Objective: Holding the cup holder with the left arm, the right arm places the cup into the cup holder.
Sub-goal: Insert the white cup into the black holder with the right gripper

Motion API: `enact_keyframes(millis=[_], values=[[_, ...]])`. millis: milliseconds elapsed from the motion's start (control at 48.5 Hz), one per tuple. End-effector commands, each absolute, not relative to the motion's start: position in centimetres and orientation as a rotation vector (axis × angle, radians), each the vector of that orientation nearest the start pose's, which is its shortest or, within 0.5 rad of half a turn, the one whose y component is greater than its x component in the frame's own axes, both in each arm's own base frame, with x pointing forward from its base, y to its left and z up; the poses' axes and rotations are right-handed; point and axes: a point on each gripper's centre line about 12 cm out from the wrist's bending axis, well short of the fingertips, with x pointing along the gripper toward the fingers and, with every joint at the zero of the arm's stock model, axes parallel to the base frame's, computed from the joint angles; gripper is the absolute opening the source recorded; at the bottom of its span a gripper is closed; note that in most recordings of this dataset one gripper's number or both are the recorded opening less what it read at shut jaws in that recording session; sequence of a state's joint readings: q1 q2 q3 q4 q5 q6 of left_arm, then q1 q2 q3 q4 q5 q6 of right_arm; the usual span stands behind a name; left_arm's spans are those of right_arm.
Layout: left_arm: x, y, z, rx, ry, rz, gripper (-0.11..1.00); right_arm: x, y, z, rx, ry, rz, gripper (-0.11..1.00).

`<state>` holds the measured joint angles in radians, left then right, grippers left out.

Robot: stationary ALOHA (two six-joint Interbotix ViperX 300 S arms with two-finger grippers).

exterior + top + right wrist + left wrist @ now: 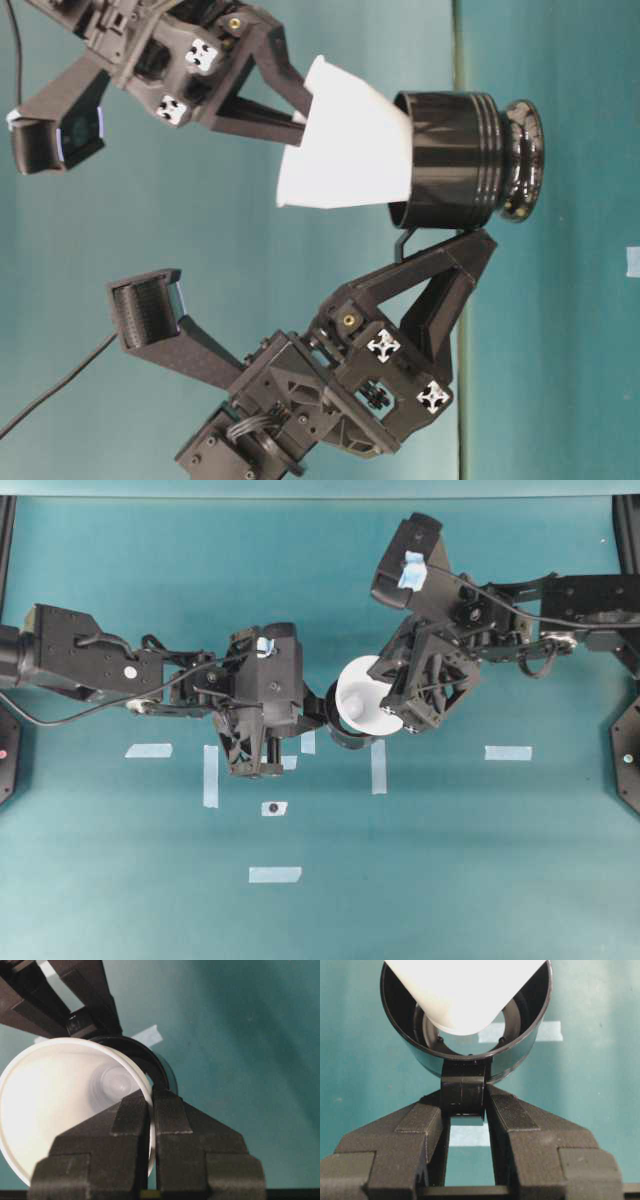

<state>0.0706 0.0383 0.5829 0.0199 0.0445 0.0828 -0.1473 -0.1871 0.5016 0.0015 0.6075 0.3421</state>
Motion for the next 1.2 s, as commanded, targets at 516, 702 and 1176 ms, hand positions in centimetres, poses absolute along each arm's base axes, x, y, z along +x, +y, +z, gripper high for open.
enact_keyframes(millis=[516, 702, 1176], values=[[42.0, 2.7, 19.2, 0.084, 0.621, 0.030, 0.27, 36.2, -4.9, 25.0, 0.369, 0.901, -0.280, 0.04], [41.9, 2.7, 19.2, 0.085, 0.619, 0.029, 0.27, 36.3, -4.9, 24.5, 0.365, 0.920, -0.282, 0.04], [41.9, 2.5, 19.1, 0.086, 0.622, 0.025, 0.27, 36.7, -4.5, 24.6, 0.358, 0.924, -0.269, 0.03]])
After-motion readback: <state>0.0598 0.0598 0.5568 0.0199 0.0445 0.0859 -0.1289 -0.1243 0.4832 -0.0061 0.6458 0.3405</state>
